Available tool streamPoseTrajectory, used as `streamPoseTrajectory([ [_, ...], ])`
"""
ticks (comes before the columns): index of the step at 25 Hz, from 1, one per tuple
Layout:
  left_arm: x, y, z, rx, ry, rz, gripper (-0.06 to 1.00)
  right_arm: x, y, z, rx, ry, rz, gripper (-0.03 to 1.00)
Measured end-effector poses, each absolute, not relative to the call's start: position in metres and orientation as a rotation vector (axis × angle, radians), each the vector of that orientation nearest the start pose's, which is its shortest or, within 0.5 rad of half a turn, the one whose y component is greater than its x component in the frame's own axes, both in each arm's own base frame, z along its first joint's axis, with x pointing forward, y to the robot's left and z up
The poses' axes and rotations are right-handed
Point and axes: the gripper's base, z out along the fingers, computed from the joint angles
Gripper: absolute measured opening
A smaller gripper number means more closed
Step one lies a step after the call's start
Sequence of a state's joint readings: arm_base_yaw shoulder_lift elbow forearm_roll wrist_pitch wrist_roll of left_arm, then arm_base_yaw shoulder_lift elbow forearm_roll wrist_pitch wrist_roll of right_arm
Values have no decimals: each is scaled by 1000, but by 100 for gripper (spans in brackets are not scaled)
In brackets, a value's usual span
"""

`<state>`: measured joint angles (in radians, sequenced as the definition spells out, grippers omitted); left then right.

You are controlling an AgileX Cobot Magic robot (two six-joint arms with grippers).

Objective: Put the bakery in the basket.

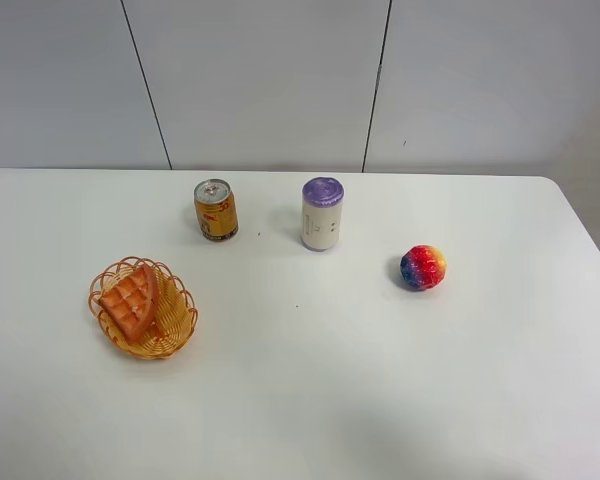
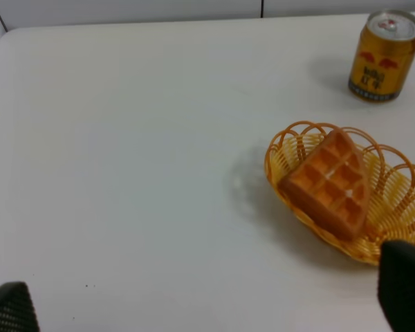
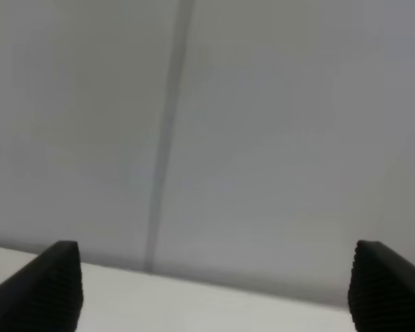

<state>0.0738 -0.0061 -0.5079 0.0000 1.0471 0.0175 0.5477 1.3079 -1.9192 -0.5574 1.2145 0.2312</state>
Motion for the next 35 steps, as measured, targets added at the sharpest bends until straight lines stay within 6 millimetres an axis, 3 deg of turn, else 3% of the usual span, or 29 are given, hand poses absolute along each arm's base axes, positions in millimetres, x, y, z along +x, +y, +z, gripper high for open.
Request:
streamPoseTrajectory([
  [3,-6,0,281,-57,2016,58,100,189,40,518,-108,2061,-220,77],
  [9,-6,0,281,-57,2016,58,100,114,-13,454,165,2127,-210,77],
  [13,-6,0,281,-57,2016,58,100,65,-23,412,305,2122,-182,77],
  [16,-6,0,281,-57,2016,58,100,44,-19,380,319,2124,-138,77],
  [21,-6,0,281,-57,2016,58,100,34,-13,333,304,2138,-54,77],
  [25,-6,0,281,-57,2016,58,100,33,-12,306,298,2158,-47,77],
  [35,-6,0,281,-57,2016,58,100,11,-9,280,241,2111,-47,77],
])
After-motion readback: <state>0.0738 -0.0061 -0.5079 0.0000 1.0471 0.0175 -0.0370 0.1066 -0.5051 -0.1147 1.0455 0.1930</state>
